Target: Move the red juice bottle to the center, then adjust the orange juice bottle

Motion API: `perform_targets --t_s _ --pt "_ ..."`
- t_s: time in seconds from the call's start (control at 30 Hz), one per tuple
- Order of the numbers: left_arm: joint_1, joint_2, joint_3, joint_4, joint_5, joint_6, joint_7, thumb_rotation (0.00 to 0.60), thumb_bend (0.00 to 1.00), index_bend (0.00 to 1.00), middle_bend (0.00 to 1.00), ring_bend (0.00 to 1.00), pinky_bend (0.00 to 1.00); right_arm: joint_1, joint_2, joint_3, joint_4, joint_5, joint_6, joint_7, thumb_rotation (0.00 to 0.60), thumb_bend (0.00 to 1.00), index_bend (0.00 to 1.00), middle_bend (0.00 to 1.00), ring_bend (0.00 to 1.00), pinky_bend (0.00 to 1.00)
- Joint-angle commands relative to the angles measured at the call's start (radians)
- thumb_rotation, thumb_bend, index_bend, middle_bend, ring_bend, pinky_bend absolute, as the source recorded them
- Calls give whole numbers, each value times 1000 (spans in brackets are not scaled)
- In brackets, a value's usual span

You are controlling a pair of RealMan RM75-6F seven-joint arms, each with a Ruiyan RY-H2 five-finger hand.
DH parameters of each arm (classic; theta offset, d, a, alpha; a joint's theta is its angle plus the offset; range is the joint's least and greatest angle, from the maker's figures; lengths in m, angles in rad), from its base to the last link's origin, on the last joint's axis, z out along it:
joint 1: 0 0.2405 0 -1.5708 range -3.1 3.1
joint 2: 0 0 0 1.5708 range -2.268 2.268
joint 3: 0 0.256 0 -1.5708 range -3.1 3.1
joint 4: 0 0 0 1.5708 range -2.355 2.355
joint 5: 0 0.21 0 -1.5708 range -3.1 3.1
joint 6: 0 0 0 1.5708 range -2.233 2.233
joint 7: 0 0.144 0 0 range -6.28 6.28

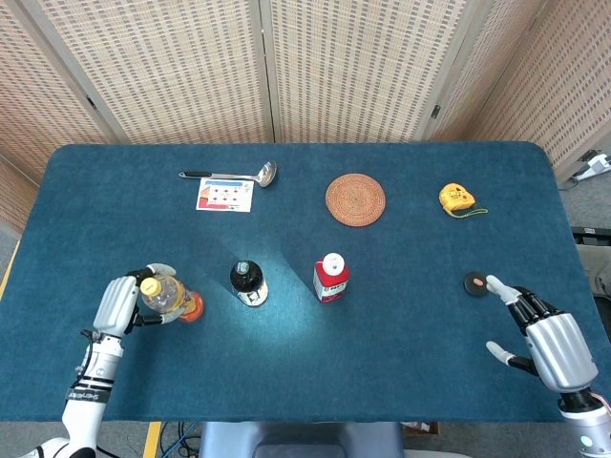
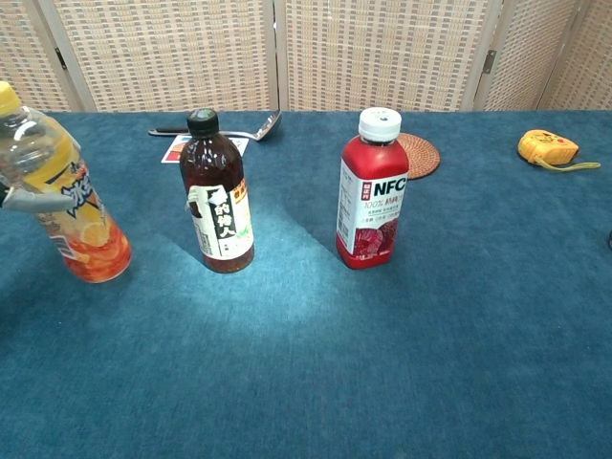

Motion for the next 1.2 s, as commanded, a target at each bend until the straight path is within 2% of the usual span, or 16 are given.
perform_targets --t_s 0.03,0.47,0.53,0.7,0.87,0.93,1.2 --pt "-11 -4 -8 13 -10 -9 17 600 92 678 586 436 347 0 0 1 0 0 -1 -1 600 0 119 269 237 547" --pt "-32 -16 -1 52 -50 -42 76 600 92 650 585 436 347 0 -1 6 1 6 -12 0 600 0 119 269 237 547" --pt "-32 -18 0 55 -51 -38 79 600 92 607 550 425 347 -1 -1 6 0 5 -13 0 600 0 119 269 237 547" --pt "-32 -14 4 49 -56 -42 85 600 92 431 309 325 347 -1 -3 8 1 5 -13 1 600 0 119 269 237 547" --pt "-32 4 5 20 -75 -54 98 600 90 70 132 277 348 -1 -4 8 1 2 -15 -2 600 0 119 270 237 547" --pt "-31 9 4 18 -71 -46 102 600 78 10 108 272 348 -2 -5 7 1 0 -15 -3 600 0 119 270 237 547" --pt "-16 30 14 6 -67 -23 125 600 46 0 65 253 348 -3 -7 8 1 3 -21 -16 600 0 119 275 237 546"
